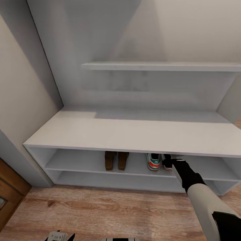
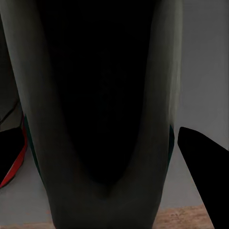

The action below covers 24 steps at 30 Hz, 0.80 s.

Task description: Pick up the two gym shoes and the two sandals from the corridor floor and place them onto the hallstand (shoe rack) in the corridor, making sure they are on the rack and not on the floor. Arrange them so the two gym shoes are next to each other and the two sandals are next to each other.

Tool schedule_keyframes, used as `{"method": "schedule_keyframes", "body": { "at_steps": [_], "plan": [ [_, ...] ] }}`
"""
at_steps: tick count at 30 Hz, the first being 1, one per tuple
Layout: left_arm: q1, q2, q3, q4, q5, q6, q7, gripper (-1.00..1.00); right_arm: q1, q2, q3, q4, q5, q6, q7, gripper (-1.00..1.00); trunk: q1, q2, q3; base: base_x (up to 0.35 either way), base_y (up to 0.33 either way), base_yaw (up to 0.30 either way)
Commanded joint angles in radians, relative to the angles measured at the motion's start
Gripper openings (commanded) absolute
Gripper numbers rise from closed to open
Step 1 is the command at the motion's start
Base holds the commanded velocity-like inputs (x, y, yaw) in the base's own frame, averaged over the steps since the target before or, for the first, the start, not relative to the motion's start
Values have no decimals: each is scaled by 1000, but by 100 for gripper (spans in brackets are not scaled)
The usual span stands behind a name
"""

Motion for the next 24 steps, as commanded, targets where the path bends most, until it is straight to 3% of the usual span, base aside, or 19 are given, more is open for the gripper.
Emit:
{"method": "schedule_keyframes", "body": {
  "at_steps": [1, 24],
  "plan": [
    [-1, 0, 6, 1, 4, 1, -10, 100, 0, 1, -3, -2, 10, 6, 2, -100, 0, 0, -1, 5, 2, 0],
    [-1, 0, 6, 1, 4, 1, -10, 100, 0, 1, -4, -3, 10, 6, 1, -100, 0, 0, -1, 12, 2, 0]
  ]
}}
